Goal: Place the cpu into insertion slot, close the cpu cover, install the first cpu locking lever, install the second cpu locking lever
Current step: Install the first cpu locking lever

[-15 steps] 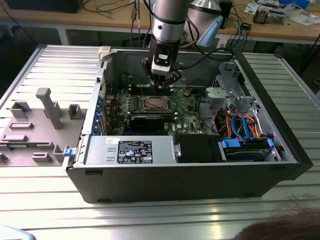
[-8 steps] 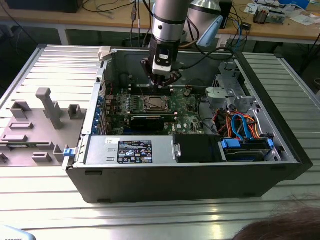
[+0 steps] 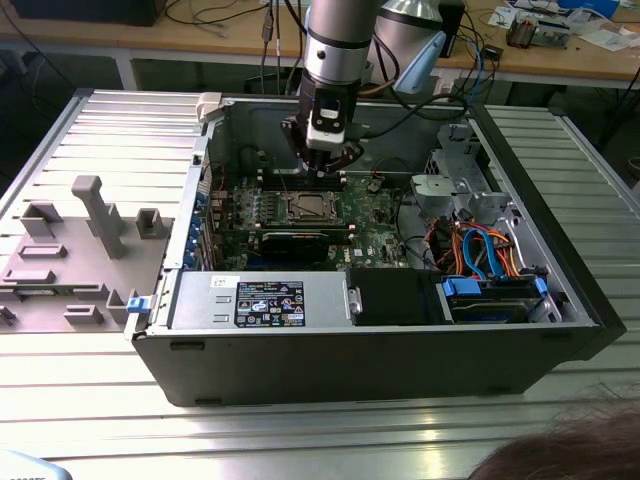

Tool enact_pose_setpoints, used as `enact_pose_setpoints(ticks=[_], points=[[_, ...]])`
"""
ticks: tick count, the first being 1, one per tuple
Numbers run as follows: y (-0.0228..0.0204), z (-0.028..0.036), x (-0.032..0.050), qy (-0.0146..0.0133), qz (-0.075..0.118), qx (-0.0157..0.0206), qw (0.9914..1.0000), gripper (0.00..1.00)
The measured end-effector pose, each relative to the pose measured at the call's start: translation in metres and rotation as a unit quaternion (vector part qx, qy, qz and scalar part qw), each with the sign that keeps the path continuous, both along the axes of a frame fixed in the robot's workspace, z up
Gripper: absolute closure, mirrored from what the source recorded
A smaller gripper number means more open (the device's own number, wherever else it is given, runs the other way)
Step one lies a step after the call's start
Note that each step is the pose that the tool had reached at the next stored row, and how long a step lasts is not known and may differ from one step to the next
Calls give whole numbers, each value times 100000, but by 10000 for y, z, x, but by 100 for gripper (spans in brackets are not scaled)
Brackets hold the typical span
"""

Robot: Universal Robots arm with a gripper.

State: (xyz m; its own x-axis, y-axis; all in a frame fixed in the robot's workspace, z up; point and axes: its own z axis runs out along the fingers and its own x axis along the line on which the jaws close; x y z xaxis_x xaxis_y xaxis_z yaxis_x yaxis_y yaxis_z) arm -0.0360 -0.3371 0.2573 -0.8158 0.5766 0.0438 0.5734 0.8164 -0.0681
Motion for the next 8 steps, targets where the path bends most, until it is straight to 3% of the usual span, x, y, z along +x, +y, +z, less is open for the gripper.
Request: enact_pose_setpoints(ticks=[8], points=[[0,0,0,1,1048,-1,99995,89]])
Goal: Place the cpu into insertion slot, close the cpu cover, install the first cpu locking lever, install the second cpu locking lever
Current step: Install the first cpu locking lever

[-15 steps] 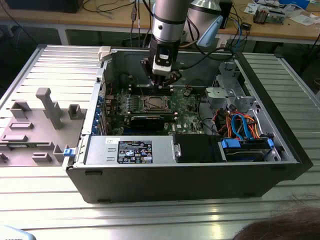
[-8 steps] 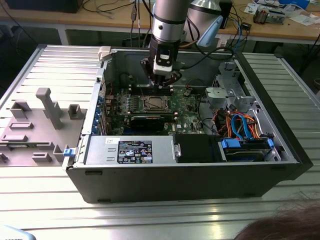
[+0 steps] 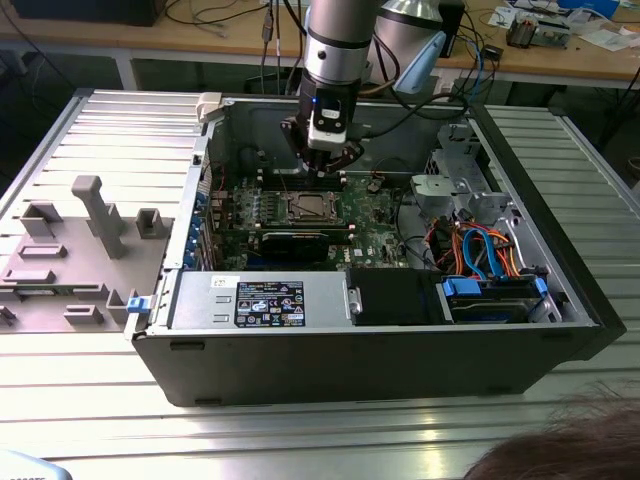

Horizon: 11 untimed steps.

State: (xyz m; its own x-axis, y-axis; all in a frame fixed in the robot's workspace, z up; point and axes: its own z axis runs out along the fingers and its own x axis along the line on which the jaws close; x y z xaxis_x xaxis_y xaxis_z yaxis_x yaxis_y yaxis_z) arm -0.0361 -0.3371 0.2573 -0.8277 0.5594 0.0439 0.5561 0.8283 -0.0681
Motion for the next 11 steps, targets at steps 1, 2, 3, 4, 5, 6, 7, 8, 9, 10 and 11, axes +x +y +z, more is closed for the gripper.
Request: enact_pose_setpoints(ticks=[1,2,3,4,5,6,7,8,9,10,11], points=[[0,0,0,-2,176,2,100000,89],[0,0,0,0,287,0,100000,89],[0,0,0,-1,385,2,99999,89],[0,0,0,2,534,1,99999,89],[0,0,0,0,640,2,99998,89],[0,0,0,-1,811,0,99997,89],[0,0,0,-2,928,2,99996,89],[0,0,0,0,1024,-1,99995,89],[0,0,0,1,1141,1,99993,89],[0,0,0,-1,1242,0,99992,89],[0,0,0,-1,1350,2,99991,89]])
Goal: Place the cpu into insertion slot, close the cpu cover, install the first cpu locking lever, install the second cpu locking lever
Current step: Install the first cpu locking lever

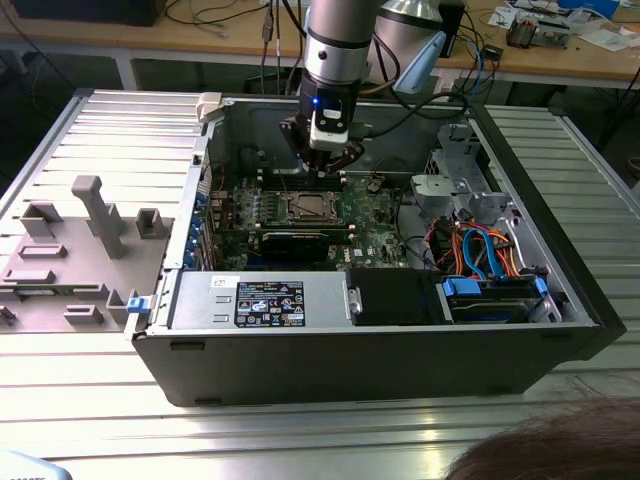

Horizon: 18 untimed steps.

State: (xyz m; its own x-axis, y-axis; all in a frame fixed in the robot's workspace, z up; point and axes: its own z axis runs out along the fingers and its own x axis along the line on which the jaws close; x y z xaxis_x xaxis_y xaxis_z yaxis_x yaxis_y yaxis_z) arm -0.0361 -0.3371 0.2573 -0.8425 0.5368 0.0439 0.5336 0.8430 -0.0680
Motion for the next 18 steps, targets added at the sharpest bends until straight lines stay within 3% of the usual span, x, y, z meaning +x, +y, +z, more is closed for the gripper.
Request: enact_pose_setpoints(ticks=[18], points=[[0,0,0,-1,2523,1,99968,89]])
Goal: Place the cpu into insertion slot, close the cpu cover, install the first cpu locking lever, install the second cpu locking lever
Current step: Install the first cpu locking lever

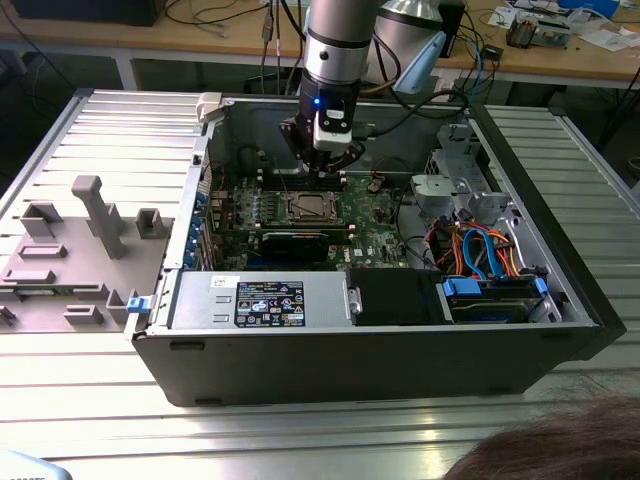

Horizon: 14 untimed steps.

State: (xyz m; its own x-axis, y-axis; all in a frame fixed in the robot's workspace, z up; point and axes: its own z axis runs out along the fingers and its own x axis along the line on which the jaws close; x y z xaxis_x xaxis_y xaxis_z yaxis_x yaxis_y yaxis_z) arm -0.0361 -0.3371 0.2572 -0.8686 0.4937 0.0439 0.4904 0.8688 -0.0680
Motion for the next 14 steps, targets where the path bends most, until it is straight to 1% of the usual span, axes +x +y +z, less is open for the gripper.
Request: enact_pose_setpoints(ticks=[14], points=[[0,0,0,2,1543,-2,99988,89]])
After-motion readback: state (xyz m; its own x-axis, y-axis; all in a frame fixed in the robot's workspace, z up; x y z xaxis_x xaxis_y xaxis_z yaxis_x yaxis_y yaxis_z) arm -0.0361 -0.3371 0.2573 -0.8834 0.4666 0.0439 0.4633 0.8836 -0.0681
